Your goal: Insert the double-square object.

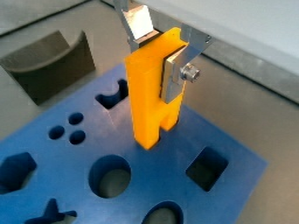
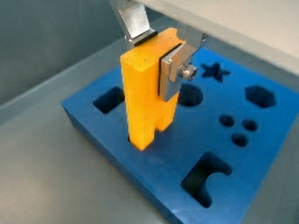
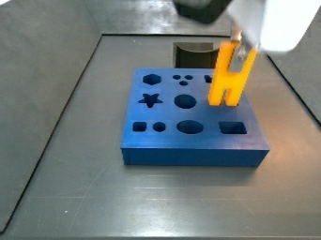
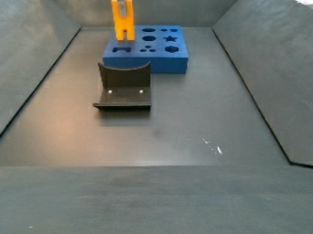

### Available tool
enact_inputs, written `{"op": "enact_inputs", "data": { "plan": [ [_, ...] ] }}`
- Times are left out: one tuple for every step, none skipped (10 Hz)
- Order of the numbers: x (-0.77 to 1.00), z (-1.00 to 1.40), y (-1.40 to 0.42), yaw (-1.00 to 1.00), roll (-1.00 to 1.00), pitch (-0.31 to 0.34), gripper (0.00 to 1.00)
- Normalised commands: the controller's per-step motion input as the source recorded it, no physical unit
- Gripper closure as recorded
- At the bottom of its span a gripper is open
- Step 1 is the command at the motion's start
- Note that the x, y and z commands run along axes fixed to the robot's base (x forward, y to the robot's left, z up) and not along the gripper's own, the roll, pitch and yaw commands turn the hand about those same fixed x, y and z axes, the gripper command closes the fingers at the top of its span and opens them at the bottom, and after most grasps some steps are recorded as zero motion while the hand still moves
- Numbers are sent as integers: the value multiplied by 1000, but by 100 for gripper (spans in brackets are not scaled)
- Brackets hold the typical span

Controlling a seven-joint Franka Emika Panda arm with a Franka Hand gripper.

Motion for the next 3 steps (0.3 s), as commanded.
{"op": "enact_inputs", "data": {
  "plan": [
    [51, -577, -20, -6, 184, -23, 100],
    [9, -431, -20, -49, 150, 0, 100],
    [0, 0, 0, 0, 0, 0, 100]
  ]
}}
